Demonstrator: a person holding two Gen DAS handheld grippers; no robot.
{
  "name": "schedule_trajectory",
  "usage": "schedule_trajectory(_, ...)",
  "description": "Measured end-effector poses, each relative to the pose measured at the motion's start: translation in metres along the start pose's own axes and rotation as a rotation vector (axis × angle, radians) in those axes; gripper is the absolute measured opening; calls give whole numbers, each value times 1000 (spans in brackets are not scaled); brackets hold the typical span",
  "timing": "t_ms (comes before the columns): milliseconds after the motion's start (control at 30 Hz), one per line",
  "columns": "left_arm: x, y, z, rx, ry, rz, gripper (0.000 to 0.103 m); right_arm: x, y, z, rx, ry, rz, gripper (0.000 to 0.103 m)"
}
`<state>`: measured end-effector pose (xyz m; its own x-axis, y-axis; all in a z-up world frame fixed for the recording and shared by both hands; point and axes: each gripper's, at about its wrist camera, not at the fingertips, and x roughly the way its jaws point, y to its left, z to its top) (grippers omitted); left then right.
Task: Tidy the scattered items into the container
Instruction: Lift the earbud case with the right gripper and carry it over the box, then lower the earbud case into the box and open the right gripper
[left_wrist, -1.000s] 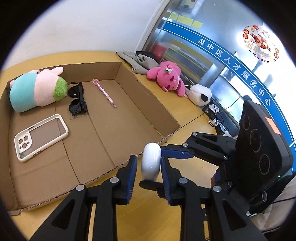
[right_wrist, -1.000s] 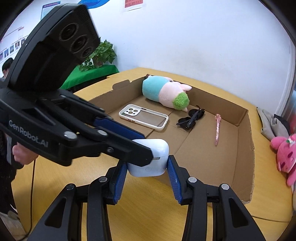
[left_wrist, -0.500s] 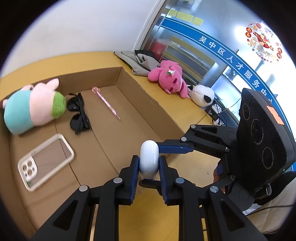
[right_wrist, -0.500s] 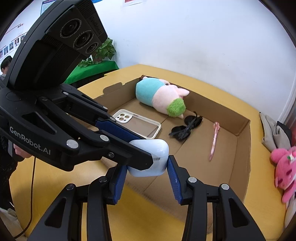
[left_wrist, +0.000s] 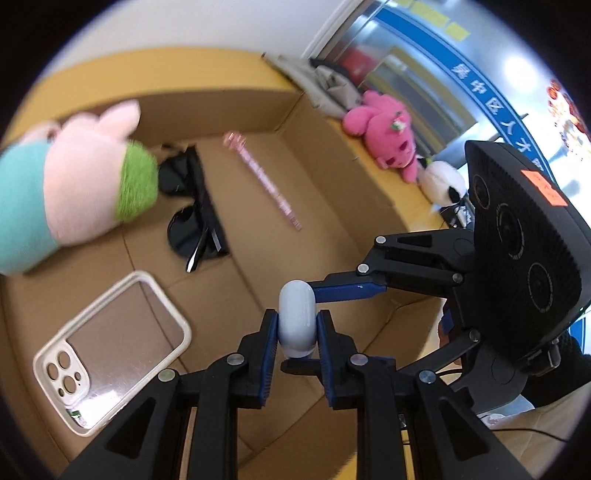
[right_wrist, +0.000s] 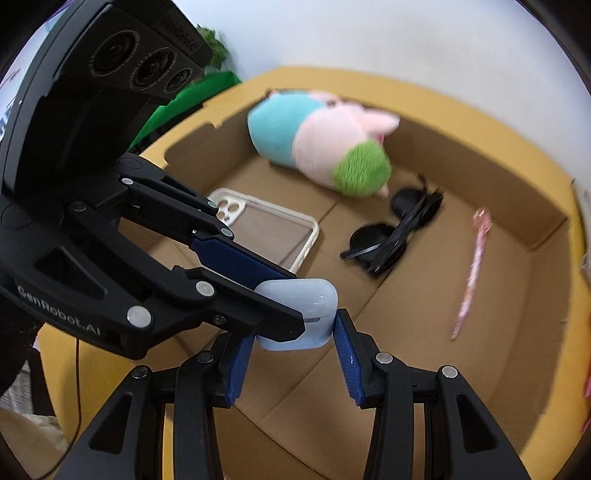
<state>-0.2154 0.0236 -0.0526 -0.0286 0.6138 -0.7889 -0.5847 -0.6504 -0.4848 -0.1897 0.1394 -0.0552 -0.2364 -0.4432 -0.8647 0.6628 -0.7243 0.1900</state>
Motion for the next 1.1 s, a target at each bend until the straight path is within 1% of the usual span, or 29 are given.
schedule_trajectory(167,21,20,-1,-58,79,-25,20,25,-10,-2,61,86,42,47)
schedule_trajectory(267,29,27,-4,-86,108,-40,20,34,-15,-2,91,126,66,47)
schedule_trajectory(367,36,32,-8,-104,134,-47,20,43,-13,-5,91,167,61,47)
schedule_trajectory(467,40,34,-12,-117,145,-57,20,46,-12,-7,96,194,55,47)
schedule_trajectory(767,36,40,-22,-157,136,-82,22,48,-8,-10,102,212,39,47)
schedule_trajectory(933,34,45,-25,-174,140,-31,25,49,-2,-12,91,221,20,47)
schedule_trajectory(1100,30,44,-28,-168,129,14,34,47,1,-15,87,217,8,48)
